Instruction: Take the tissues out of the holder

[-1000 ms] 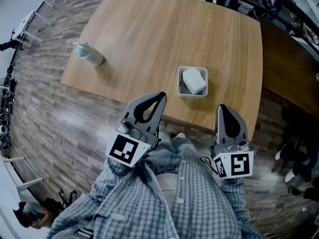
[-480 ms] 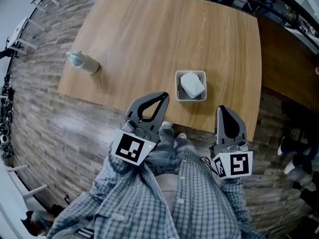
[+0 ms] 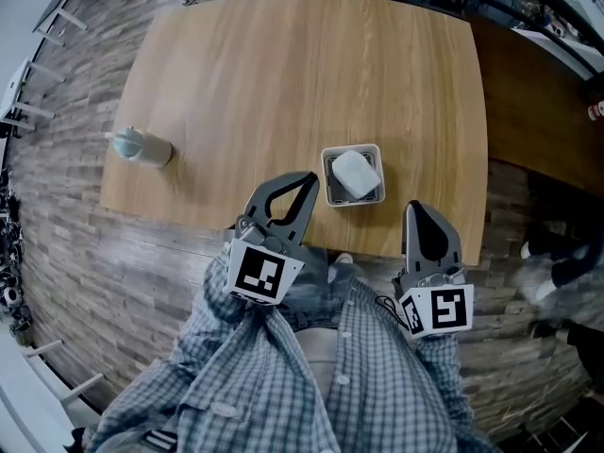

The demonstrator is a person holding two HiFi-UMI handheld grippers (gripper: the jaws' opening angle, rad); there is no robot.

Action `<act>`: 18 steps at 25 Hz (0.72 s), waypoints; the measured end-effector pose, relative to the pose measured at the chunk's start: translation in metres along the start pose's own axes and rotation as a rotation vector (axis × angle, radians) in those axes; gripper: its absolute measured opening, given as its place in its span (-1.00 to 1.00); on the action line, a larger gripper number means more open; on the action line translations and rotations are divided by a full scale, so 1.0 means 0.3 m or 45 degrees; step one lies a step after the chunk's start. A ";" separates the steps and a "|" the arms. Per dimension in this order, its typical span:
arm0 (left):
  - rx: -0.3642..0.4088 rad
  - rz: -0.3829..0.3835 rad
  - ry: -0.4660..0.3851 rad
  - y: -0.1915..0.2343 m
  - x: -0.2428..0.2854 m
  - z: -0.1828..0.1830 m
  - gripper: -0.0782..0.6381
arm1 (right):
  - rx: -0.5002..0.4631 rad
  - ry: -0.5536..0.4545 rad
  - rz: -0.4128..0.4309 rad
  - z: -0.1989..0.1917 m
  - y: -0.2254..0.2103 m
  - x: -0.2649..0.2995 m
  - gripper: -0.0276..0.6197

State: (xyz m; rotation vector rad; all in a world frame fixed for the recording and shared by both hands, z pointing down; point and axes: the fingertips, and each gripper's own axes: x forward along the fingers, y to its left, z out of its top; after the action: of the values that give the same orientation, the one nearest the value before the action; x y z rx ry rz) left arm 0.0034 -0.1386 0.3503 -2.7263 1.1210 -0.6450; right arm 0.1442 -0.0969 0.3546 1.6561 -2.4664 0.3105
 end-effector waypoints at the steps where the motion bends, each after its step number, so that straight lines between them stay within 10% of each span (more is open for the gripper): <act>1: 0.030 -0.019 0.024 -0.001 0.013 -0.012 -0.76 | 0.003 0.003 -0.011 0.000 -0.006 0.005 -0.89; 18: 0.325 -0.438 0.100 -0.066 0.190 -0.104 -0.32 | 0.036 0.049 -0.150 -0.032 -0.058 0.074 -0.89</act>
State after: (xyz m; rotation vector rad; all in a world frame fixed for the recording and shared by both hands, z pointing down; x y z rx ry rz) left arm 0.0387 -0.1626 0.4031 -2.7046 0.5354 -0.8772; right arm 0.1522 -0.1206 0.3708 1.7807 -2.3353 0.3599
